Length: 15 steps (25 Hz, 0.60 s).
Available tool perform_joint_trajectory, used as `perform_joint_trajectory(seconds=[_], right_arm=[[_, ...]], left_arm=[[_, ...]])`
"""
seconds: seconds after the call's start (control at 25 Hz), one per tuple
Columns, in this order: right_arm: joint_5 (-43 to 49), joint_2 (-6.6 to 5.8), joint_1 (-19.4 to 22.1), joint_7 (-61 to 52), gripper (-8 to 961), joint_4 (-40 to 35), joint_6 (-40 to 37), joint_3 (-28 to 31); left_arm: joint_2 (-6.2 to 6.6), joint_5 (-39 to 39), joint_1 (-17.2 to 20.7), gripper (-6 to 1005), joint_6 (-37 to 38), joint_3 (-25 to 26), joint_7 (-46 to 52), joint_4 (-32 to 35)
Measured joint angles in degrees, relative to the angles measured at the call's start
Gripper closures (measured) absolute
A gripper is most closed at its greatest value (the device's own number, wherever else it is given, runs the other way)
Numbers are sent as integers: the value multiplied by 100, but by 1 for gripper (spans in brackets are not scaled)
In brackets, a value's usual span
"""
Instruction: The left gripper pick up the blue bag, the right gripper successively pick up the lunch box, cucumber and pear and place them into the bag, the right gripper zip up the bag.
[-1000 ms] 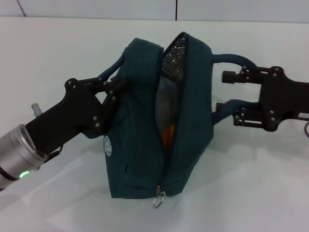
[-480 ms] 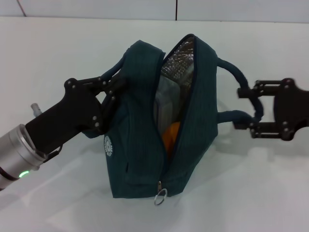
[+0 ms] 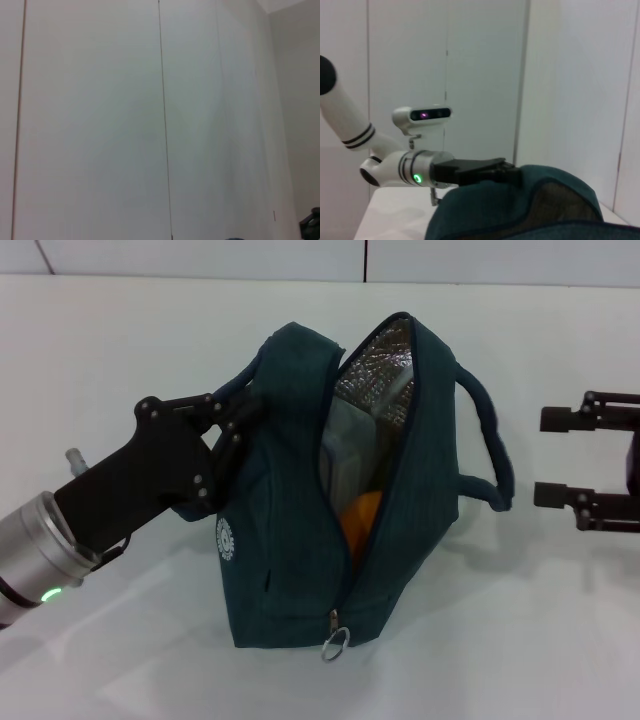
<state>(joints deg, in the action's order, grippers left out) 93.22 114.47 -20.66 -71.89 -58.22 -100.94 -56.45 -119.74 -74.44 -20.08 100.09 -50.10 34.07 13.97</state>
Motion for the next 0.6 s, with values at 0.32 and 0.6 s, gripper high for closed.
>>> perform_joint_trajectory(seconds=[0.32, 0.6], right_arm=[[583, -28, -161, 135, 300, 87, -674, -79], [1224, 80, -625, 25, 301, 694, -588, -955]], left_arm=[[-12, 4, -20, 964, -3, 0, -47, -6], [-20, 20, -106, 964, -11, 25, -91, -134]])
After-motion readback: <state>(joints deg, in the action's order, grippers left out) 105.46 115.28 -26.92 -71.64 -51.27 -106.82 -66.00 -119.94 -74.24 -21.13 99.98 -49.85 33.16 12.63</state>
